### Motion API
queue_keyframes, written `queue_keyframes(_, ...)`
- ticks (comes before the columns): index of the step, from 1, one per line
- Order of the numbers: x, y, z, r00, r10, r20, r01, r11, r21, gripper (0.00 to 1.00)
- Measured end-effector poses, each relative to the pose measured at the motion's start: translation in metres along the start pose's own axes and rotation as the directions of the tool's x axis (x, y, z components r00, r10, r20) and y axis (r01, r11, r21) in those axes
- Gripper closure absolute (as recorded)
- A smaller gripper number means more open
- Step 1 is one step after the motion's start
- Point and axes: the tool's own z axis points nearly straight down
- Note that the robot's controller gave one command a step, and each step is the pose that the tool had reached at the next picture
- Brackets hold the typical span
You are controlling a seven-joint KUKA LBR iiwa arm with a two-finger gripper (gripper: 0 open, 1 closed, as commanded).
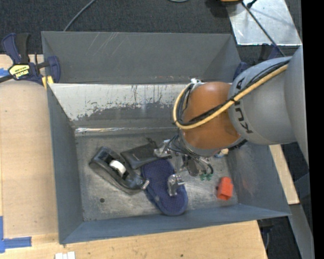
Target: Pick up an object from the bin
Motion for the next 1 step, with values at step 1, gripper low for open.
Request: queue_keyframes(1,-0.0028,0.0349,-0.0158,0.920,-0.392,0.000,0.392,0.920,-0.001,0.00)
